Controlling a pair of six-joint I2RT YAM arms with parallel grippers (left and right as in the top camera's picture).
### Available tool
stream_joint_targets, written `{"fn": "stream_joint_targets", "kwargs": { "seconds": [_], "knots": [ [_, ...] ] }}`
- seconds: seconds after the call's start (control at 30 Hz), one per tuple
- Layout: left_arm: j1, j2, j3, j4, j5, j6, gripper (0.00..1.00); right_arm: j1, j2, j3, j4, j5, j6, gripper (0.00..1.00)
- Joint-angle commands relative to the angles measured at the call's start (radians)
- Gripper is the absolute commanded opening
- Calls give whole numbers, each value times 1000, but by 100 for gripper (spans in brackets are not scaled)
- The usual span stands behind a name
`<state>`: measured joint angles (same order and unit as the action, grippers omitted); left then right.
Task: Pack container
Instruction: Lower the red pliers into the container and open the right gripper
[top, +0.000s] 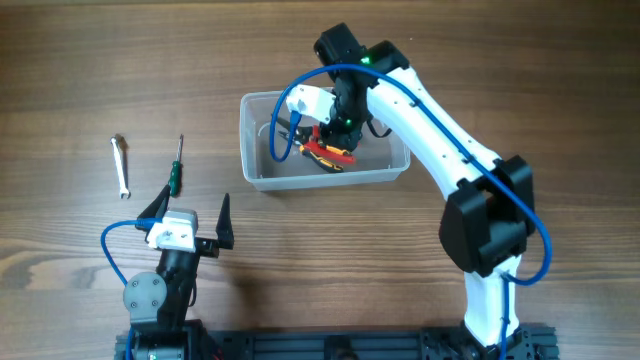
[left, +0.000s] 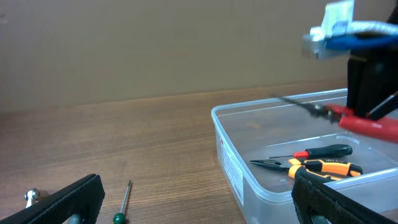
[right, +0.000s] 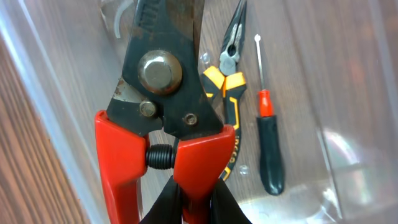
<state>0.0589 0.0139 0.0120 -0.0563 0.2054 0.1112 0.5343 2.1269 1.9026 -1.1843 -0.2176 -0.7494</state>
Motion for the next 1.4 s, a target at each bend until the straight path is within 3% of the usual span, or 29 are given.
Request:
{"fn": "stream_joint_targets", "kwargs": {
  "seconds": [0.0,0.5,0.63,0.97,1.07,1.27,1.33,1.37],
  "knots": [
    [-6,-6,-6,-1,-5,12,100,-2,28,-23,37,-31,19,6],
    [-6,-6,-6,-1,-5,12,100,-5,58,-65,95,-31,20,8],
    [-7,-6,-6,-1,-5,12,100,-5,59,-65,96,-31,21,20],
    [-6,-6,-6,-1,-5,12,100,-5,59,-65,100,16,46,27],
    [-7,-6,-6,-1,-5,12,100,-5,59,-64,103,18,46,39],
    [-7,-6,-6,-1,-5,12,100,-6,59,-19,100,32,85,53],
    [-7,-6,-6,-1,-5,12,100,-8,56,23,96,64,106,64],
    [-6,-6,-6,-1,-5,12,100,-11,54,59,84,84,107,76]
  ]
}}
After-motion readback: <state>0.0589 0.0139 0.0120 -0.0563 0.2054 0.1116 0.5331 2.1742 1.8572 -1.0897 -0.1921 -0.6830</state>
